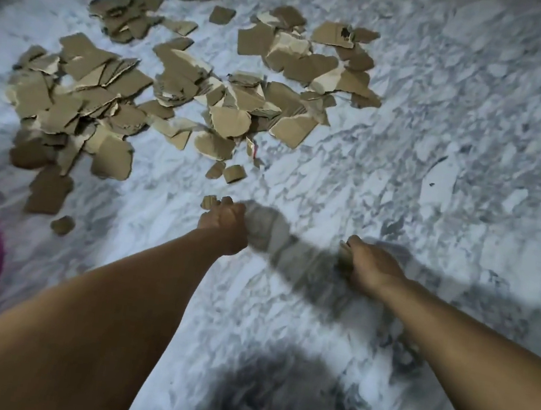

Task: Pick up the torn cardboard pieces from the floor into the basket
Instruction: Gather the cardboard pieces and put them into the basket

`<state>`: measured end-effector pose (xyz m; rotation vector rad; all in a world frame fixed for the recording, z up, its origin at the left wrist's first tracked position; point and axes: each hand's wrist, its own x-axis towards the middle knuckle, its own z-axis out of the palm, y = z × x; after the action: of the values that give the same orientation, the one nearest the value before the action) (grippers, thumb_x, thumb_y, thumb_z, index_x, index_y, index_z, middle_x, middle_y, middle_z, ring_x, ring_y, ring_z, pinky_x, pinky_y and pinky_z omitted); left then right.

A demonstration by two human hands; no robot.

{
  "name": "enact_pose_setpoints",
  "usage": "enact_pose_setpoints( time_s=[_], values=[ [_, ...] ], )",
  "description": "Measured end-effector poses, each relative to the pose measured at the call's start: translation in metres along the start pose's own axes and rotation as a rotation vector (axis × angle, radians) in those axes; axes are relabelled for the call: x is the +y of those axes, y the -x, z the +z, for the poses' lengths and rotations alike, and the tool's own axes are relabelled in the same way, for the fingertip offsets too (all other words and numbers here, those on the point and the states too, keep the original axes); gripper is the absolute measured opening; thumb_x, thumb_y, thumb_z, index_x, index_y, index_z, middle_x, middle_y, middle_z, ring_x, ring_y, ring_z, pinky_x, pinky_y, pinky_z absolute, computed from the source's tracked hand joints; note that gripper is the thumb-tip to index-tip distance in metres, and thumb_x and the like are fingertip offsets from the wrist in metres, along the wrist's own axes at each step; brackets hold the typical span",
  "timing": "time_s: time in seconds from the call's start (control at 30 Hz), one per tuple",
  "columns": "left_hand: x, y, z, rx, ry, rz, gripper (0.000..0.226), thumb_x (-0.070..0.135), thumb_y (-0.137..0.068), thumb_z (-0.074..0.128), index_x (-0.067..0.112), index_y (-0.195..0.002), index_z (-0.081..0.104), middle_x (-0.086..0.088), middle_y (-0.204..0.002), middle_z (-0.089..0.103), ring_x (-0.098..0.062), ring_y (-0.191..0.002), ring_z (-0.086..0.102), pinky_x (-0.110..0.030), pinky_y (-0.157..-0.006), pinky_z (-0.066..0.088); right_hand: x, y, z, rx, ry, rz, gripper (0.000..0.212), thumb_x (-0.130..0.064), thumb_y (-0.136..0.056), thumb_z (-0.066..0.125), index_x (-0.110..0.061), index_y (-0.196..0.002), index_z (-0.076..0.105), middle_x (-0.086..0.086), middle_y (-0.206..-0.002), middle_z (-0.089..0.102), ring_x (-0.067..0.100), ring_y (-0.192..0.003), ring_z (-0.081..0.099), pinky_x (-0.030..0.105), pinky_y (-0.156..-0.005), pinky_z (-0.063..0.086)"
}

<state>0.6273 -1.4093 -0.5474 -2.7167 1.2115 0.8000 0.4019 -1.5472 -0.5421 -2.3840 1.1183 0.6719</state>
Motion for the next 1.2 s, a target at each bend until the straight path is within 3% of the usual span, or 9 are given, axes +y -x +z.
enact_pose_setpoints(
  time_s=[0.2,0.33,0.57,0.73,0.8,0.9,0.97,1.03,1.2],
  values=[
    [-0.027,-0.034,-0.007,0.173,0.01,-0.082,0.055,0.014,-0.083,0.061,0.016,-0.135,0.043,-0.008,-0.138,0.039,-0.029,-0.125,0.039,-0.042,-0.098,0.042,-0.053,-0.059,-0.04,0.094,-0.018,-0.167,0.02,-0.016,-0.093,0.055,-0.01,-0.112,0.055,0.015,-0.119,0.062,0.034,-0.107,0.058,0.033,-0.081,0.046],
    [-0.047,-0.051,-0.013,0.23,0.064,-0.142,0.073,0.026,-0.074,0.07,0.021,-0.139,0.039,-0.009,-0.138,0.039,-0.031,-0.126,0.039,-0.044,-0.101,0.039,-0.091,-0.101,-0.06,0.157,-0.039,-0.264,0.015,-0.023,-0.093,0.062,-0.014,-0.105,0.065,0.013,-0.114,0.064,0.033,-0.102,0.059,0.033,-0.074,0.045],
    [-0.123,-0.062,-0.036,0.248,0.162,-0.423,0.123,0.069,-0.059,0.075,0.019,-0.15,0.01,-0.012,-0.159,-0.001,-0.036,-0.146,0.007,-0.06,-0.115,0.013,-0.174,-0.168,-0.086,0.206,0.117,-0.366,0.039,-0.034,-0.099,0.045,-0.015,-0.132,0.05,0.011,-0.154,0.021,0.032,-0.143,0.014,0.047,-0.112,0.023],
    [-0.189,-0.051,-0.061,0.325,0.424,-0.661,0.115,0.046,-0.071,0.08,0.002,-0.149,0.008,-0.024,-0.157,0.008,-0.038,-0.145,0.014,-0.044,-0.116,0.021,-0.22,-0.204,-0.103,0.137,0.148,-0.403,0.042,-0.032,-0.097,0.045,-0.01,-0.134,0.043,0.007,-0.161,0.001,0.029,-0.148,-0.005,0.053,-0.115,0.012],
    [-0.21,-0.047,-0.067,0.325,0.491,-0.705,0.099,0.036,-0.078,0.077,0.002,-0.148,0.017,-0.027,-0.155,0.014,-0.041,-0.143,0.018,-0.037,-0.111,0.023,-0.235,-0.212,-0.106,0.117,0.159,-0.413,0.041,-0.03,-0.096,0.048,-0.014,-0.133,0.043,0.006,-0.162,0.0,0.03,-0.148,-0.005,0.055,-0.114,0.014],
    [-0.241,-0.047,-0.064,0.292,0.535,-0.824,0.131,0.063,-0.056,0.081,0.027,-0.154,0.001,-0.022,-0.157,-0.019,-0.046,-0.144,-0.009,-0.059,-0.116,0.007,-0.253,-0.224,-0.106,0.062,0.153,-0.405,0.041,-0.03,-0.095,0.047,-0.029,-0.136,0.041,0.005,-0.161,0.005,0.038,-0.147,0.003,0.055,-0.113,0.016],
    [-0.249,-0.047,-0.063,0.278,0.605,-0.639,0.132,0.065,-0.055,0.081,0.023,-0.154,0.006,-0.019,-0.16,-0.008,-0.037,-0.147,0.0,-0.043,-0.119,0.009,-0.263,-0.231,-0.102,0.015,0.149,-0.405,0.039,-0.039,-0.086,0.037,-0.044,-0.125,0.04,0.008,-0.152,0.027,0.042,-0.137,0.024,0.054,-0.11,0.026],
    [-0.248,-0.051,-0.065,0.261,0.572,-0.566,0.107,0.039,-0.075,0.079,0.011,-0.153,0.011,-0.016,-0.16,0.002,-0.029,-0.148,0.005,-0.028,-0.114,0.011,-0.273,-0.232,-0.095,0.035,0.145,-0.392,0.034,-0.041,-0.085,0.041,-0.044,-0.118,0.04,0.005,-0.139,0.041,0.04,-0.128,0.037,0.049,-0.105,0.033],
    [-0.262,-0.061,-0.057,0.294,0.562,-0.651,0.116,0.036,-0.07,0.083,0.008,-0.154,0.007,-0.012,-0.16,0.007,-0.023,-0.148,0.008,-0.023,-0.111,0.007,-0.294,-0.224,-0.081,0.153,0.105,-0.486,0.072,-0.024,-0.085,0.069,-0.033,-0.144,0.029,0.002,-0.157,0.021,0.033,-0.14,0.03,0.043,-0.109,0.034]
  ],
)
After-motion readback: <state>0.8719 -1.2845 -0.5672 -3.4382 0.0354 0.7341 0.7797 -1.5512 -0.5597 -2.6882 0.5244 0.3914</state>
